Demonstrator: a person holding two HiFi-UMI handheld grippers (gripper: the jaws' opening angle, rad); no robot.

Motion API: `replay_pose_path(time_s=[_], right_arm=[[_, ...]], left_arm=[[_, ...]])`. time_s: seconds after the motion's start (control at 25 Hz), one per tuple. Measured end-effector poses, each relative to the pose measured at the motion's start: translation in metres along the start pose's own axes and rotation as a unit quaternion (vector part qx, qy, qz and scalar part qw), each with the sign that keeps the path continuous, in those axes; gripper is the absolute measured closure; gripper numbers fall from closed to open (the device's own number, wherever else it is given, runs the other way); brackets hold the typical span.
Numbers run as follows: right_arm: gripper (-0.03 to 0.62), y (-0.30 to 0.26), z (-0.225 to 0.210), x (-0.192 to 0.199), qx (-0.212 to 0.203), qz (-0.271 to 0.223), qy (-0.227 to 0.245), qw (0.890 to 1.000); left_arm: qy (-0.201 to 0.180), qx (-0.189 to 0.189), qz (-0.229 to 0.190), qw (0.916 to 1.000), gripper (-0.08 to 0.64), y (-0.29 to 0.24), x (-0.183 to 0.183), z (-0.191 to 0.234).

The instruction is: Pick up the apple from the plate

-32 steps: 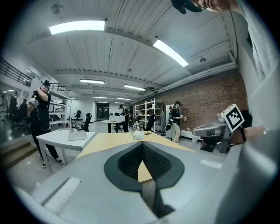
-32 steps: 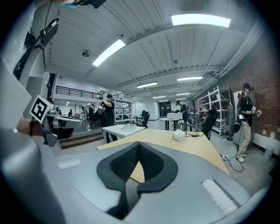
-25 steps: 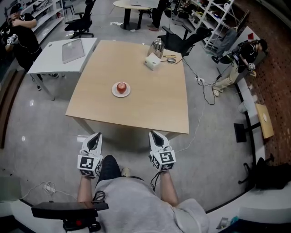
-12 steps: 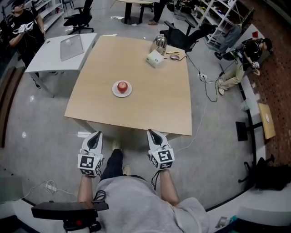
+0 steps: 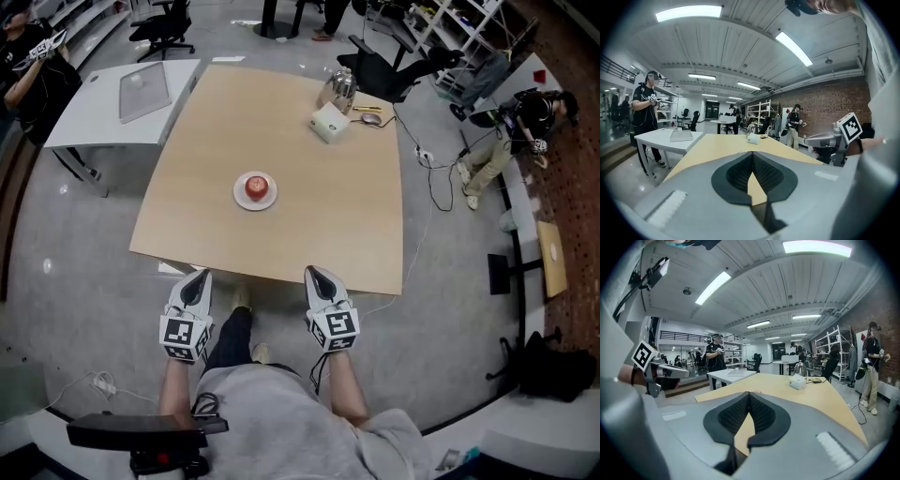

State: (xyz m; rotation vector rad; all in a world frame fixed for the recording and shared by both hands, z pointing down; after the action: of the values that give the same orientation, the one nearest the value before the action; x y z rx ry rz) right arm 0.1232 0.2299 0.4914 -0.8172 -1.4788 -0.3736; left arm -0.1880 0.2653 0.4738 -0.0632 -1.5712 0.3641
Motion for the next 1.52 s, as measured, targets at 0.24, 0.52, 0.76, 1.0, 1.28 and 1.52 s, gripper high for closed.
replay_pose_path(time_s=[0.24, 0.52, 0.76, 1.0, 1.28, 1.52], right_arm=[[0.584, -0.036, -0.015, -0.001, -0.003, 0.006, -0.004, 1.0], [0.584, -0.076, -0.035, 0.002, -0.013, 0.016, -0.004, 1.0], [0.584, -0.114, -0.05, 0.001, -0.019, 0.021, 0.004, 1.0], [0.583, -0.148, -0.066, -0.001, -0.025, 0.023, 0.006, 0.999], [0.542, -0.185, -0.075, 0.005, -0.043, 0.041, 0.006, 0.998], [0.499, -0.217, -0.08, 0.011, -0.055, 0.053, 0.01, 0.997]], left_arm=[[0.018, -0.001, 0.016, 0.9997, 0.54, -0.037, 0.006, 0.018], [0.026, 0.001, 0.018, 0.9995, 0.54, -0.072, 0.008, 0.033], [0.032, 0.002, 0.026, 0.9991, 0.54, -0.094, 0.013, 0.045], [0.039, -0.006, 0.038, 0.9985, 0.54, -0.108, 0.019, 0.056], [0.047, -0.014, 0.051, 0.9975, 0.54, -0.117, 0.026, 0.067], [0.054, -0.016, 0.06, 0.9966, 0.54, -0.122, 0.031, 0.074]])
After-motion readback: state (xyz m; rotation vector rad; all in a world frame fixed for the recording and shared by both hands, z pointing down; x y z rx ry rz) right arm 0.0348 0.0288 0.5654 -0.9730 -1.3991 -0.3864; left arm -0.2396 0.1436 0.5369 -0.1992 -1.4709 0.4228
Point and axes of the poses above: the fingertips, and each gripper's own axes: y backward along the fingers, z to its left, x out of its underside, the point moved 9 cm from there along y, backward along the fingers, and after that the axes turned 12 degrees about -x, right-handed, at the moved point
